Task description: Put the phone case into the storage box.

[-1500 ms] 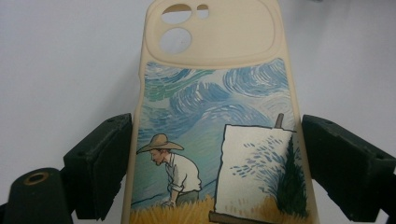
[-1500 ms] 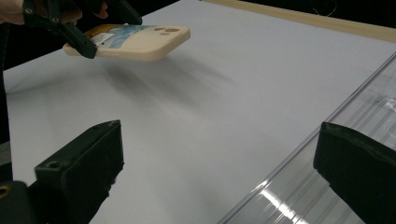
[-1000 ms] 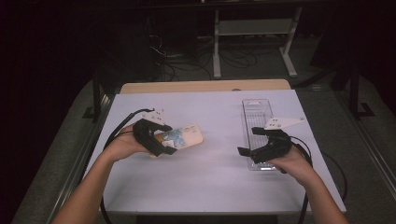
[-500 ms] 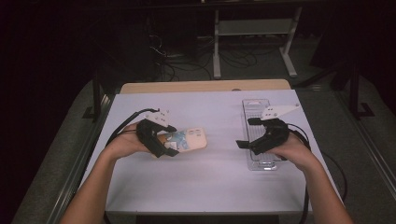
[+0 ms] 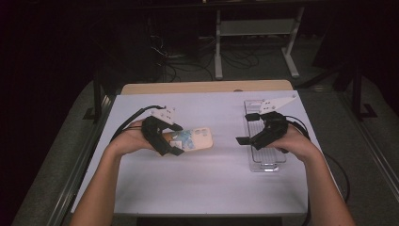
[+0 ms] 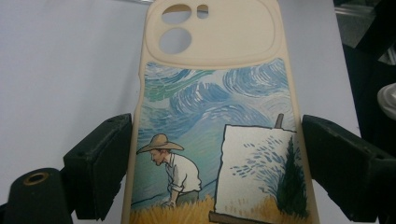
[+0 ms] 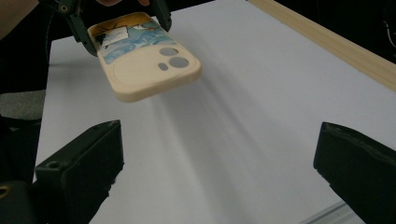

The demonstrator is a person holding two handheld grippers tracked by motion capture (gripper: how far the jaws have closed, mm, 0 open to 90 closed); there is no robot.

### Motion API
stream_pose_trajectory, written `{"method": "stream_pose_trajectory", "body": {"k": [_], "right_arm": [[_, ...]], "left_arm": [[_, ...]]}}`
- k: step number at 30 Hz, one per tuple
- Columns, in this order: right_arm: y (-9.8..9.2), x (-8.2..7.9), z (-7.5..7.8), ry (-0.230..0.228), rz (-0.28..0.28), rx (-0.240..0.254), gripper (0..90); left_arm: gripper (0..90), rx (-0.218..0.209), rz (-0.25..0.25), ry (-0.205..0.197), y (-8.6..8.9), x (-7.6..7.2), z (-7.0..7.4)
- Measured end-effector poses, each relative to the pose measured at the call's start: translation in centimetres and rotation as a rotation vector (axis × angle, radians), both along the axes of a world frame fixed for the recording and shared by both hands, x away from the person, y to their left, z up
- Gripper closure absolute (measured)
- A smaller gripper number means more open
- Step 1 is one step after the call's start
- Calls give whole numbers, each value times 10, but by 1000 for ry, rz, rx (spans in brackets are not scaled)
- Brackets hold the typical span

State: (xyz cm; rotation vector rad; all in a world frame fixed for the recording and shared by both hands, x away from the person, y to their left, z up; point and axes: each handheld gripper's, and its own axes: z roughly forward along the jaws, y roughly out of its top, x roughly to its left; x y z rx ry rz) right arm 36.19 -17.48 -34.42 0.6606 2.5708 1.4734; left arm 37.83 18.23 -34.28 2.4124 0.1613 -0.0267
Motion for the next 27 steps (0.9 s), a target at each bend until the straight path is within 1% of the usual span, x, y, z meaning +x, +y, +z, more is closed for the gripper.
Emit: {"method": "stream_pose_trajectory", "body": {"k": [2, 3, 5, 6, 8, 9, 12, 13, 17, 19, 20, 22, 24, 27], "right_arm": [[3, 2, 1, 10, 14, -12, 13], [5, 4, 2, 6, 22, -20, 12], [10, 6, 3, 15, 35, -12, 13], [12, 7, 4, 17, 42, -13, 13], [15, 9, 4, 22, 57, -20, 13], [17, 11, 4, 25, 66, -26, 13], [21, 13, 5, 24, 68, -23, 13], [22, 13, 5, 24, 73, -18, 13], [26, 11, 4, 20, 80, -28, 13], [27, 11, 3, 27, 82, -31, 8], [28, 11, 3, 28, 89, -31, 7], [30, 10, 3, 27, 100, -33, 7], [33, 10, 2, 27, 111, -30, 6], [39, 9, 0, 26, 128, -47, 0]], "left_arm": [[116, 0, -12, -1, -2, 0, 0], [116, -3, -14, -2, -3, 0, 0], [116, -3, -17, -1, -4, -1, 0], [115, 8, -21, -3, -4, -1, 0], [115, 10, -24, -5, -5, -2, -1], [116, 7, -27, -1, -6, -2, -1], [116, 16, -40, -2, -7, -4, -3], [116, 17, -40, -6, -7, -4, -3], [115, 12, -45, -1, -7, -5, -5], [115, 13, -49, 7, -9, -6, -7], [115, 17, -54, 4, -10, -6, -8], [115, 14, -58, 4, -12, -6, -9], [116, 10, -60, 12, -13, -6, -9], [115, 19, -71, 6, -16, -8, -10]]}}
